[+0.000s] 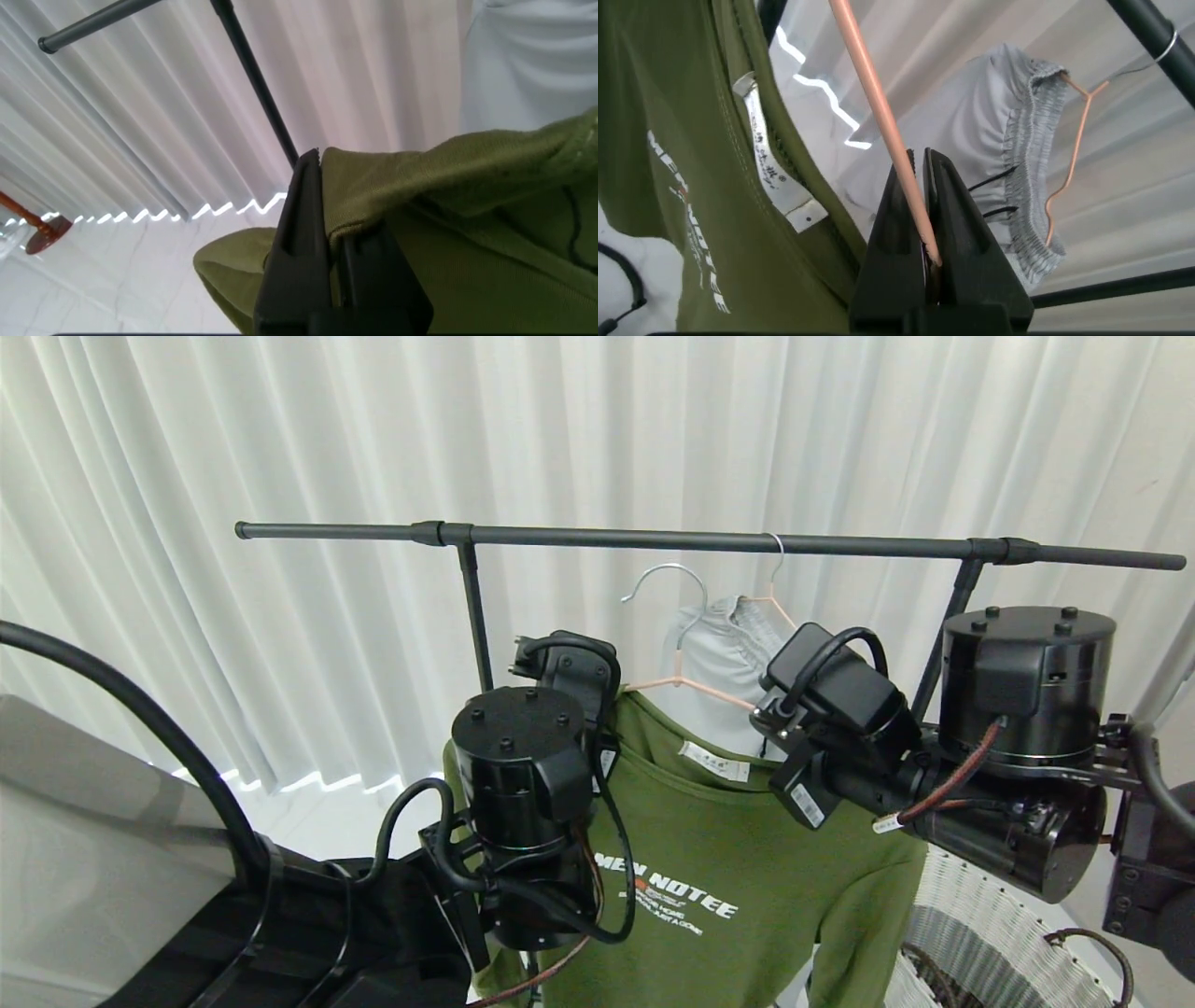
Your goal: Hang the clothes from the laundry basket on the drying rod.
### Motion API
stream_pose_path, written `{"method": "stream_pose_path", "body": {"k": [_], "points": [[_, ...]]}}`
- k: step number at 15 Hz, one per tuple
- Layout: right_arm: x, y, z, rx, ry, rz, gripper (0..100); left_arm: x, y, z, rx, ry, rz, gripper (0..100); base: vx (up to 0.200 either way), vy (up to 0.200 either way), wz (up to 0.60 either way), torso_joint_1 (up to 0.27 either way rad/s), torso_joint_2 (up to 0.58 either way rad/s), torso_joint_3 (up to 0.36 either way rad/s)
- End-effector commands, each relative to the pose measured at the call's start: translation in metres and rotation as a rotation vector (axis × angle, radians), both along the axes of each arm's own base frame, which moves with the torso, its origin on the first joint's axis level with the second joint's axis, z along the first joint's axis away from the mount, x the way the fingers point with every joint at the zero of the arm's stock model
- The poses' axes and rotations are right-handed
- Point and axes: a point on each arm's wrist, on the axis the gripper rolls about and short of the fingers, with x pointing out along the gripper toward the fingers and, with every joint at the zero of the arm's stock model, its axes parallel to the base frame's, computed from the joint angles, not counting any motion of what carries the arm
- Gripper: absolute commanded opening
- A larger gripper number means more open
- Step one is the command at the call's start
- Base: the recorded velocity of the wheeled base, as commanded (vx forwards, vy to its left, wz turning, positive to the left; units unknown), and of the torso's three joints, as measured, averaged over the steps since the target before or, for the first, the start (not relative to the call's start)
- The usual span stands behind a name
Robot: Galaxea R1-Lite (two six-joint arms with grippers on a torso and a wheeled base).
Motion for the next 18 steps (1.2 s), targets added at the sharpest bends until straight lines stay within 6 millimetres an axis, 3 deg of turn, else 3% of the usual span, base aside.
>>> {"method": "stream_pose_path", "body": {"k": [1, 9, 14, 18], "points": [[-0.001, -0.001, 0.002, 0.005, -0.005, -0.003, 0, -0.001, 0.0, 0.0, -0.001, 0.0, -0.005, 100, 0.0, 0.0, 0.0, 0.0, 0.0, 0.0], [-0.006, -0.016, 0.006, 0.012, -0.016, -0.052, 0, -0.007, 0.007, -0.003, -0.044, -0.033, -0.005, 100, 0.0, 0.0, 0.0, 0.0, 0.0, 0.0], [-0.017, -0.037, 0.013, 0.059, -0.031, -0.03, 0, -0.011, 0.027, -0.025, -0.04, 0.0, 0.019, 100, 0.0, 0.0, 0.0, 0.0, 0.0, 0.0], [-0.03, -0.05, 0.019, 0.13, -0.076, 0.072, 0, -0.016, 0.043, -0.048, -0.137, 0.073, -0.114, 100, 0.0, 0.0, 0.0, 0.0, 0.0, 0.0]]}}
